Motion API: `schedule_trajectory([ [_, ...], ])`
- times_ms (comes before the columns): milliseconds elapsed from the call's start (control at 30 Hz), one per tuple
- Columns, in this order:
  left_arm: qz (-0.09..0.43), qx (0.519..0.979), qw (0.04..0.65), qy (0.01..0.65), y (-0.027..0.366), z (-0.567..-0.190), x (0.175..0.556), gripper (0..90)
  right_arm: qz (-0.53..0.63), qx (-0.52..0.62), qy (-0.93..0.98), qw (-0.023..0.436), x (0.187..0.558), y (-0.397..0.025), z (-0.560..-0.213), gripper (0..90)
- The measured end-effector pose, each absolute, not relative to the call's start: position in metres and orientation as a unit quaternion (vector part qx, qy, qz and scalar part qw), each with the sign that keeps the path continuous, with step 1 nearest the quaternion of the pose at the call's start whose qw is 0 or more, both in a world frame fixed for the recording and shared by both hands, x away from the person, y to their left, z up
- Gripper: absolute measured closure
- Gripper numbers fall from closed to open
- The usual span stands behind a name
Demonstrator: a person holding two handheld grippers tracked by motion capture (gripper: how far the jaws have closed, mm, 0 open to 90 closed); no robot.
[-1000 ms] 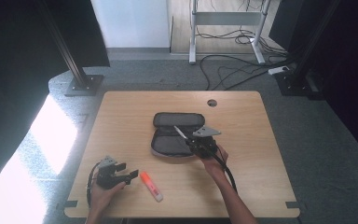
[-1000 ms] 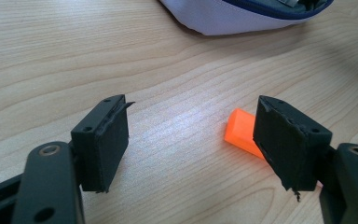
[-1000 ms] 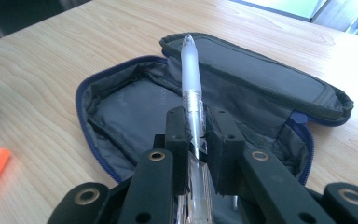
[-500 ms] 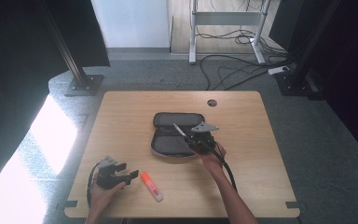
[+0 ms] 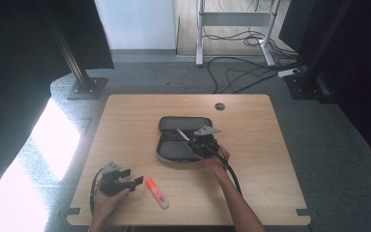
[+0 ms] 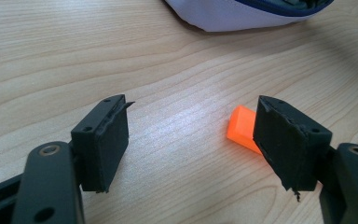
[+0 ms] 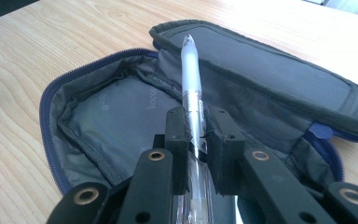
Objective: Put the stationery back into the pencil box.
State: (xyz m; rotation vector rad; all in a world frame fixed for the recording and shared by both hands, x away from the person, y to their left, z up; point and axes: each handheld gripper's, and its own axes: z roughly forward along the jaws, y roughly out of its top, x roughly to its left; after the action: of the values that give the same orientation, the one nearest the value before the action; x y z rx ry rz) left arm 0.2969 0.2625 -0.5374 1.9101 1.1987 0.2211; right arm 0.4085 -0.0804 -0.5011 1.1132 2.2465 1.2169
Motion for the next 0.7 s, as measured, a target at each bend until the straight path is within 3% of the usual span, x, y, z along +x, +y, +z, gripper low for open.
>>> schedule_trajectory([
  [700,0.085,0.765,0.422,0.479,0.262,-0.539,0.297,27.0,0.409,0.383,0.808,0.181,0.417,-0.072,-0.514,77.8],
])
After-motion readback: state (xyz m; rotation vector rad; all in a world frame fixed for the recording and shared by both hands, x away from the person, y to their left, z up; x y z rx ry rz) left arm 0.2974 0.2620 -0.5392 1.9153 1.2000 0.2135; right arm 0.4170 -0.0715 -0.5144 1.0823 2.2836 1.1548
